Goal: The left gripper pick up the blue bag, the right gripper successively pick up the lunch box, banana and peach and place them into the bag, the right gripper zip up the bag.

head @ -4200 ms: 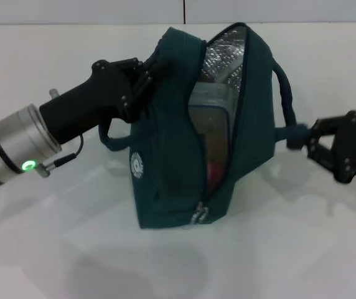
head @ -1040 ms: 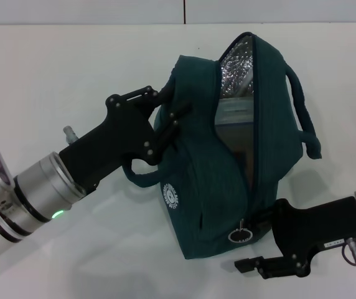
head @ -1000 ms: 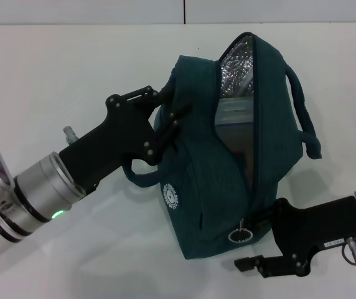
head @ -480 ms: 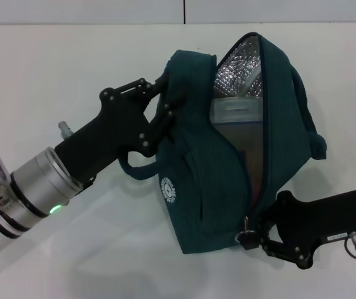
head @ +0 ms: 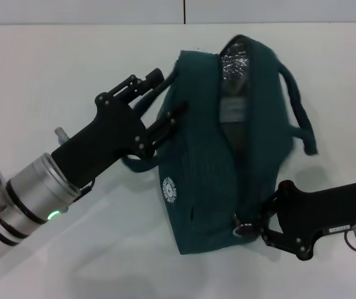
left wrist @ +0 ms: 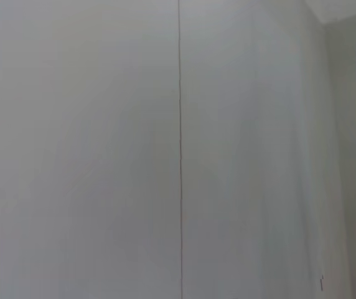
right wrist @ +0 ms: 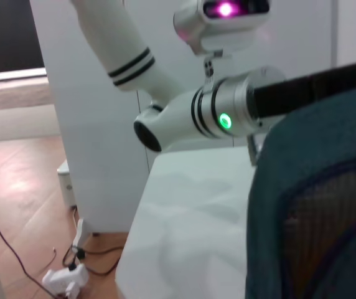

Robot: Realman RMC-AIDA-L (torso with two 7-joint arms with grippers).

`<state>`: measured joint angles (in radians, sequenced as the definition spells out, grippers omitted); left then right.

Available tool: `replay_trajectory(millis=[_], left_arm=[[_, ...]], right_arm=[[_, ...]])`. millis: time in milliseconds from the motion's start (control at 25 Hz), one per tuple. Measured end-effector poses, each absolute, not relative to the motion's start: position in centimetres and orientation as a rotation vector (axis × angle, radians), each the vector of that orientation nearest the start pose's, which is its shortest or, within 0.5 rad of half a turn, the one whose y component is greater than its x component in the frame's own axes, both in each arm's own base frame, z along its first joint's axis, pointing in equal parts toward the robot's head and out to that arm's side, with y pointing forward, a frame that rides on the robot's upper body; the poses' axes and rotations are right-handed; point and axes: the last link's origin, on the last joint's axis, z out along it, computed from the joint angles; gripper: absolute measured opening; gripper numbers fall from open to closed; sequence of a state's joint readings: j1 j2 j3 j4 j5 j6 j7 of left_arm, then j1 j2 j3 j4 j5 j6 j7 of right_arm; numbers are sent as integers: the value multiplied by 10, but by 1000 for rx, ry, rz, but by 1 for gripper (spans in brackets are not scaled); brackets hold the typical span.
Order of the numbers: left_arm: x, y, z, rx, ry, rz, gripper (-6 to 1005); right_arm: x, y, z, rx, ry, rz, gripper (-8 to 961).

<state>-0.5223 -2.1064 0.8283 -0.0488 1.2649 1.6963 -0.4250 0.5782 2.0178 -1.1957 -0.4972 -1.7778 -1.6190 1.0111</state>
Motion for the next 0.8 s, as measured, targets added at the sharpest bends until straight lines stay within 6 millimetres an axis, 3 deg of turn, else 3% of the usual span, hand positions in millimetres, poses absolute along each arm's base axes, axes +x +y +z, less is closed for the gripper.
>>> replay_trajectory(millis=[40, 160, 480, 800], left_arm=[[-243, 273, -56, -2181, -235, -1267, 437], [-245, 269, -53, -2182, -262, -1301, 671], [-258, 248, -35, -2173, -335, -1408, 782], [-287, 192, -44, -2230, -363, -1305, 817]], right_arm=[[236, 294, -47, -3131, -22, 673, 29], [236, 292, -43, -3108, -38, 696, 30], [234, 293, -36, -3061, -41, 753, 30], [231, 295, -32, -3042, -78, 756, 31]])
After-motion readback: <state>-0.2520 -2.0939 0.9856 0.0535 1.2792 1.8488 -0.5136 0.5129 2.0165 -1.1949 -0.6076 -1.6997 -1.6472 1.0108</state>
